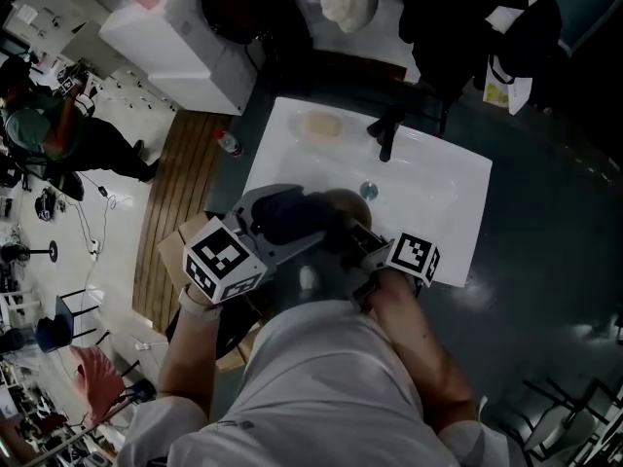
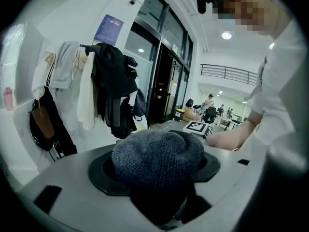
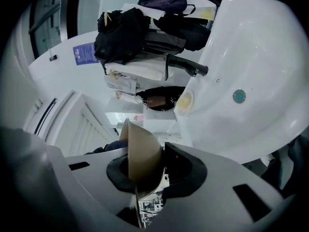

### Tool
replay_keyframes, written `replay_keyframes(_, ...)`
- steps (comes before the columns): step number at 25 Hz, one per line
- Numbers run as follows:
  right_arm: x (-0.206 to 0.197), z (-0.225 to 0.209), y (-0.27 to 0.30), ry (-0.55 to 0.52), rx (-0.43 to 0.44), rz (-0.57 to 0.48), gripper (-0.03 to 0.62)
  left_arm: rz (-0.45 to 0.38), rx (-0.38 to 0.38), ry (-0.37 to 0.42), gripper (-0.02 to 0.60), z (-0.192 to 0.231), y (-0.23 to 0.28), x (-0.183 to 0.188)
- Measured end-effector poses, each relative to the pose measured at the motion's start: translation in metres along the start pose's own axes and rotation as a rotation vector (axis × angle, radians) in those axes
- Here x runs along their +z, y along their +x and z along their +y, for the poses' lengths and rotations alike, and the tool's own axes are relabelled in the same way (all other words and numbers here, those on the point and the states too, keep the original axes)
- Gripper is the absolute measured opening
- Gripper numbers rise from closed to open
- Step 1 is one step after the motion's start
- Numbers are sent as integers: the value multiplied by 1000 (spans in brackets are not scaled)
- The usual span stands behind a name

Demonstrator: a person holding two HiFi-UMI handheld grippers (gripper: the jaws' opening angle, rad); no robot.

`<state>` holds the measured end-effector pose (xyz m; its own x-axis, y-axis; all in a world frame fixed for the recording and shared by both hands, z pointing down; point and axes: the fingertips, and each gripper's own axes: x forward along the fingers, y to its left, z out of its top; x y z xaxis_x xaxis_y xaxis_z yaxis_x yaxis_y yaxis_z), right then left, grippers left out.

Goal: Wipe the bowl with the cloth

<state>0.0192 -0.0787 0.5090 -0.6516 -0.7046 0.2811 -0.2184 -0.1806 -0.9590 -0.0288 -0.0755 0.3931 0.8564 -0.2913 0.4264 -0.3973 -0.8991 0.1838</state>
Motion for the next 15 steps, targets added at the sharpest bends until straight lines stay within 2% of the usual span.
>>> replay_keyframes(6, 14, 8, -3, -188, -64, -43, 91, 74, 46, 59, 278, 5, 3, -14)
replay_keyframes(10, 21, 20, -7, -371, -119, -85, 91, 113, 65, 73, 155, 2, 11, -21)
replay_keyframes(15, 26, 30, -14, -601, -192, -118, 91, 120, 104, 69, 115, -2, 18, -26)
